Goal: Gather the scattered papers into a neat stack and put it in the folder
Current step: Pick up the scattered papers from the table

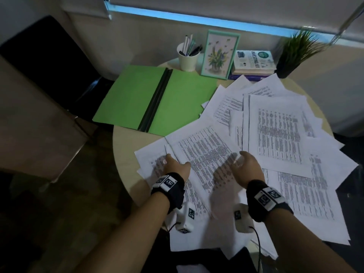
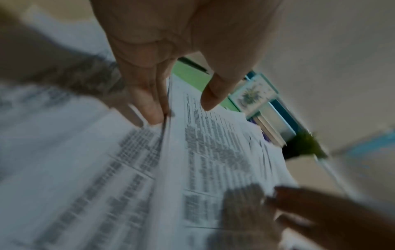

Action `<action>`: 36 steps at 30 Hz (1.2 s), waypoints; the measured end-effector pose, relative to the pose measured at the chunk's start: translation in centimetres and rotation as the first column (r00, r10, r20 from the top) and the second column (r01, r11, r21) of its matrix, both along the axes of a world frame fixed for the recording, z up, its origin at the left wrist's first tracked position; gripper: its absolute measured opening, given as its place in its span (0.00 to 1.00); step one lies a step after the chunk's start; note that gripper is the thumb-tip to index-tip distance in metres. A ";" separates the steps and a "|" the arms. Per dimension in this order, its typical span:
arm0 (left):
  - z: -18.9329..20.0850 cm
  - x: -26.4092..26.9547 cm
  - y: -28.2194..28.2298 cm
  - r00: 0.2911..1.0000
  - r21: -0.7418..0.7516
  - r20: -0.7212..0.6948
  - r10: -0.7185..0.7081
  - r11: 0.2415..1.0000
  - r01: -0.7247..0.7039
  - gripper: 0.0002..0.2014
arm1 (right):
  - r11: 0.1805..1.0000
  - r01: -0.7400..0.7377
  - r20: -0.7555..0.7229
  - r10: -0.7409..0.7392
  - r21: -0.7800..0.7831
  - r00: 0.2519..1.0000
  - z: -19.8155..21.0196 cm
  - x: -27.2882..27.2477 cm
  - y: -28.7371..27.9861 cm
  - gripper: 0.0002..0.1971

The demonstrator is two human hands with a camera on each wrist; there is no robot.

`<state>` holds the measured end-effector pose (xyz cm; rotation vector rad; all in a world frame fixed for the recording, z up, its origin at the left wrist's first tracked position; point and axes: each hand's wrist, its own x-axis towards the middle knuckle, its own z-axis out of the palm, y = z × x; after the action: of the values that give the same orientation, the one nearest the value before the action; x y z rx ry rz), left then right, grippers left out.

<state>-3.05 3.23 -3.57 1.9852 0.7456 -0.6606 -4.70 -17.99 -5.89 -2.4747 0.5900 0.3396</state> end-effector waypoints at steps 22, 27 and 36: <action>1.7 -0.3 0.2 0.916 -0.263 0.325 0.234 0.953 -0.150 0.15 | 0.978 -0.157 0.092 0.145 0.140 0.985 -1.7 1.0 -3.7 0.18; 4.4 -0.4 5.5 0.891 -0.242 0.387 0.236 0.959 -0.149 0.14 | 0.955 -0.203 0.132 0.178 0.214 0.975 -1.2 1.9 -1.9 0.17; 4.5 -5.7 17.8 0.862 0.110 0.394 0.318 0.915 -0.388 0.09 | 0.910 -0.343 0.088 0.331 0.235 0.939 -1.6 2.6 2.8 0.11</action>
<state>-8.74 21.06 0.97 1.9845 0.9305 0.0093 -2.07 -15.17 -7.51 -2.3258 0.0859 0.4577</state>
